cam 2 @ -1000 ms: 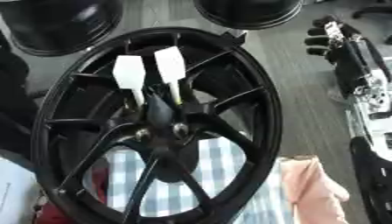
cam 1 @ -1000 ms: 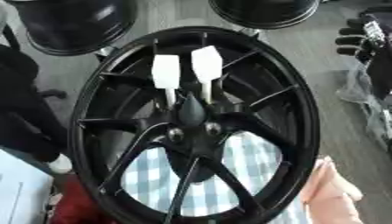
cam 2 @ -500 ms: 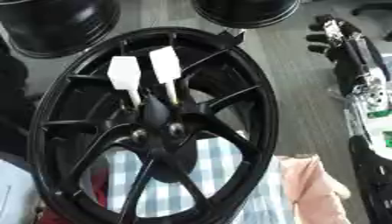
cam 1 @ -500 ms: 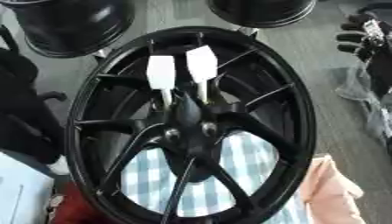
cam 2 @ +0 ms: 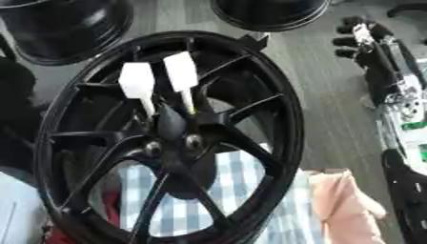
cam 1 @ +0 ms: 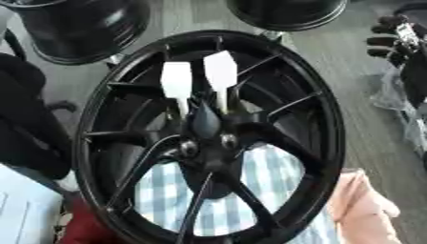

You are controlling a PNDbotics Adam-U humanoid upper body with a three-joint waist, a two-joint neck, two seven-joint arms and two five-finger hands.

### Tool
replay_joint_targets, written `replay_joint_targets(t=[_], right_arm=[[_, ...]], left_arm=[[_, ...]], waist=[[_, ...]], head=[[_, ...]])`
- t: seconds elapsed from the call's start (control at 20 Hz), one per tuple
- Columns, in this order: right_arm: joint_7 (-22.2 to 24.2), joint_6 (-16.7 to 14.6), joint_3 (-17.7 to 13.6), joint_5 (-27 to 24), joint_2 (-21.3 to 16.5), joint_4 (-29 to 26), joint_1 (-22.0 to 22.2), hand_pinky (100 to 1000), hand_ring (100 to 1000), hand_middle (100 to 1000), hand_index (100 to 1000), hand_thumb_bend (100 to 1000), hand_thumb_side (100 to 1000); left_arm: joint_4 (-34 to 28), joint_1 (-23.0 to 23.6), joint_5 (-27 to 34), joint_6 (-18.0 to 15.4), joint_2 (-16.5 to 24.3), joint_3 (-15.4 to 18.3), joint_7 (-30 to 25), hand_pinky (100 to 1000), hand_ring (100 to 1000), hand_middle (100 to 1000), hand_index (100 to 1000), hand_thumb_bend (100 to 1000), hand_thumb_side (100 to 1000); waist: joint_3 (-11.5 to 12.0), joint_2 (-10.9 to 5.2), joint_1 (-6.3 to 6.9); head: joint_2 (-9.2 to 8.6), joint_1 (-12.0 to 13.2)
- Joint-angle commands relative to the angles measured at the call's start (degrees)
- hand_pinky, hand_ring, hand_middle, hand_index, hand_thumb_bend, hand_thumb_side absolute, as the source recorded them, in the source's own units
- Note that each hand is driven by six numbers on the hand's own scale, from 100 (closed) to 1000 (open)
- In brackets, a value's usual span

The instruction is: Pull the pin out of the wheel hub.

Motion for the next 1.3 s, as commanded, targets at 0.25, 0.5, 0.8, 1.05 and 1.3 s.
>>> replay_joint_targets(t=[0.25, 0.5, 0.8, 1.05, 1.3], right_arm=[[0.3, 0.0, 0.0, 0.5, -2.1, -1.0, -0.3, 757, 747, 719, 785, 100, 709], [0.5, 0.0, 0.2, 0.7, -2.3, -0.8, -0.2, 756, 746, 718, 785, 100, 710], [0.6, 0.0, 0.2, 0.9, -2.3, -0.7, -0.2, 756, 746, 718, 785, 100, 711], [0.9, 0.1, 0.4, 1.0, -2.2, -0.7, -0.3, 756, 745, 716, 783, 100, 710], [0.9, 0.1, 0.4, 1.0, -2.2, -0.6, -0.2, 756, 745, 716, 783, 100, 710]], left_arm=[[2.1, -7.4, -4.3, -0.6, 0.1, -4.9, -12.1, 846, 867, 802, 853, 382, 560], [2.5, -11.0, -6.8, -0.6, -1.7, -9.4, -16.0, 854, 838, 807, 857, 407, 556], [2.8, -12.0, -8.3, -1.0, -2.6, -11.8, -16.1, 863, 844, 812, 858, 451, 521], [4.2, -12.8, -8.3, -0.3, -4.0, -14.7, -16.2, 887, 861, 812, 859, 576, 393], [4.8, -13.3, -8.3, -0.2, -4.4, -15.4, -16.2, 887, 861, 812, 859, 576, 393]], waist=[[0.4, -1.81, -0.06], [0.5, -1.89, 0.06], [0.5, -1.94, 0.16], [0.3, -2.18, 0.39], [0.4, -2.21, 0.40]], head=[[-0.95, -0.6], [-0.73, -0.2], [-0.62, -0.2], [-0.31, 0.2], [-0.27, 0.1]])
